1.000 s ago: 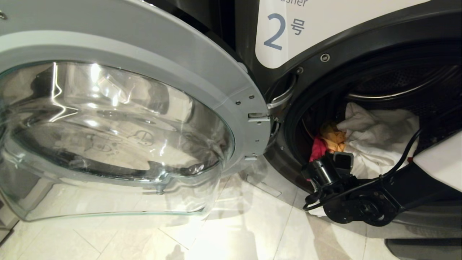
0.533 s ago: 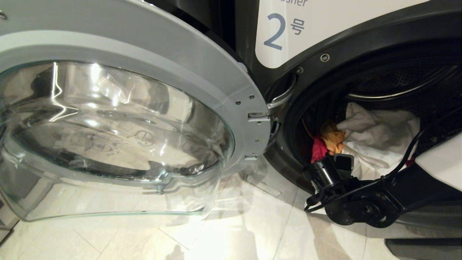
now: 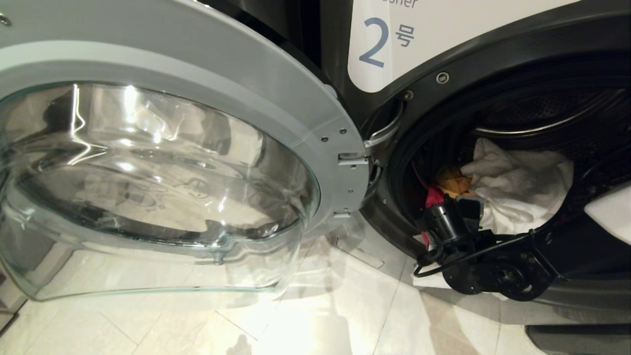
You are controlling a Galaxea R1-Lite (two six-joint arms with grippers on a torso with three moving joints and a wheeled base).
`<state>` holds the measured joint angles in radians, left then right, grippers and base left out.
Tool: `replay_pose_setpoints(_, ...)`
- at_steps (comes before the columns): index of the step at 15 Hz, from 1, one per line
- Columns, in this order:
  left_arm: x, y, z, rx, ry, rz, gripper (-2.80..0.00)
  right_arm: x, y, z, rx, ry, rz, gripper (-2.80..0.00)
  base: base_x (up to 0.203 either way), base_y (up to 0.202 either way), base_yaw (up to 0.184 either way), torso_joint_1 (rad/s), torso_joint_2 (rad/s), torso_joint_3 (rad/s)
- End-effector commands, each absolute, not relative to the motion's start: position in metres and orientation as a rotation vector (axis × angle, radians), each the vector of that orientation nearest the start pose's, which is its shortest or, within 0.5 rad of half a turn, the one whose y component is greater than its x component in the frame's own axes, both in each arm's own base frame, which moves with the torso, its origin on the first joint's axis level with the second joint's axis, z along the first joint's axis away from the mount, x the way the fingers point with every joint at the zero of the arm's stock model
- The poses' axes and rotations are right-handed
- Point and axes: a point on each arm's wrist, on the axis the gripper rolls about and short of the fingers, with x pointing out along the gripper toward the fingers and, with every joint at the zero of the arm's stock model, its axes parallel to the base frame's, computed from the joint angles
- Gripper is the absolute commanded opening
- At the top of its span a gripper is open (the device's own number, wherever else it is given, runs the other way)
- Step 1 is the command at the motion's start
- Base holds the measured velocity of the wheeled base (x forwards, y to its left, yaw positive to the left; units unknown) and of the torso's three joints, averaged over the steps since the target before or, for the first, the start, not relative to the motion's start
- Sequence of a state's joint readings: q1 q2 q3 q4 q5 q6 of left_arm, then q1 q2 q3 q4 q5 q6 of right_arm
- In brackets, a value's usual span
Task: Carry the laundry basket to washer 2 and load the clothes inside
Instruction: Place the clothes into the washing machine
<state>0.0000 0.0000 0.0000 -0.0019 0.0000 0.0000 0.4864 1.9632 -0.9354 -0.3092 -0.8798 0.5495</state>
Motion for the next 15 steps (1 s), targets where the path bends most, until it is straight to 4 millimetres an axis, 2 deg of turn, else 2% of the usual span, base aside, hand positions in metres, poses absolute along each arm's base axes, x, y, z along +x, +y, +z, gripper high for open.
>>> replay_pose_setpoints(1,-0.023,0.0,0.075,0.0,-0.001,0.0,-2.8,0.312,0.14,0.128,0.104,0.355,-0.496,-2.8,0.0,0.0,0.0,0.0,0.0,0.0)
replay_pose_setpoints(5,-0.023,0.0,0.075,0.0,0.0,0.0,-2.8,0.323,0.131,0.151,0.067,0.224,-0.476,-2.8,0.0,0.0,0.0,0.0,0.0,0.0)
replay_pose_setpoints(11,-0.023,0.0,0.075,0.0,-0.001,0.0,-2.8,0.348,0.105,0.169,0.01,0.044,-0.528,-2.8,0.0,0.0,0.0,0.0,0.0,0.0)
replay_pose_setpoints(15,-0.023,0.0,0.075,0.0,0.0,0.0,-2.8,0.369,0.089,0.195,0.002,-0.18,-0.499,-2.8,0.0,0.0,0.0,0.0,0.0,0.0)
